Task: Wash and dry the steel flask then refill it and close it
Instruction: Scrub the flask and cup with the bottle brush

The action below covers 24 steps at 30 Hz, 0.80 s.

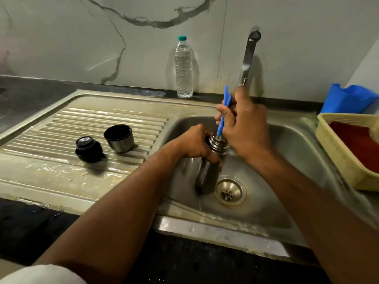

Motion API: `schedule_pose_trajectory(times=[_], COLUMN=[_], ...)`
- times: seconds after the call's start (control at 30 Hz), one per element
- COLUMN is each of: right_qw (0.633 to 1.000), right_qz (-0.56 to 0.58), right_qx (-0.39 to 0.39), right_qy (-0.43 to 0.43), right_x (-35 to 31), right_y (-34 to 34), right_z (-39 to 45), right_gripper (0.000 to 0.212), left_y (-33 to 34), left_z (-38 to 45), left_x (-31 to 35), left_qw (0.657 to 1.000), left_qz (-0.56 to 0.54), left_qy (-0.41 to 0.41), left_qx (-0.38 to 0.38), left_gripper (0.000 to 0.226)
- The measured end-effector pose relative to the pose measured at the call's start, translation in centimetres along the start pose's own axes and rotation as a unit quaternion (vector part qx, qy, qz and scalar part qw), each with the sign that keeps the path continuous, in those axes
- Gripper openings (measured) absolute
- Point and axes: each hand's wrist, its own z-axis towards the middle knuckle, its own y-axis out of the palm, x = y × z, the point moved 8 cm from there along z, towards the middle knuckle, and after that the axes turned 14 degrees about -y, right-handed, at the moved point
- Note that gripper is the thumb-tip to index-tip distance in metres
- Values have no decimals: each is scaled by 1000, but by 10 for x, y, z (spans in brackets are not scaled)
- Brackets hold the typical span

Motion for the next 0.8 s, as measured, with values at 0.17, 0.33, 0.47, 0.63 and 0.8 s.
schedule_pose_trajectory(times=[0.17,0.33,0.47,0.63,0.8], right_qw=[988,999,987,998,995], right_qz=[12,-19,-5,18,2], right_qx=[152,18,141,45,87], right_qy=[-23,-25,-78,-37,-55], right_x=[1,-3,-15,2,-4], right_y=[-48,-8,-44,-24,-35], right_z=[12,0,11,7,12], right_gripper=[28,26,31,26,29], left_y=[3,1,0,0,0], left_z=[-3,-3,-3,-2,-2], left_x=[4,3,3,2,2], left_qw=[1000,1000,1000,1000,1000], left_qz=[2,9,14,17,15], left_qy=[-2,1,3,-6,-2], left_qx=[-10,-3,-2,5,-1], left_gripper=[45,47,50,52,46])
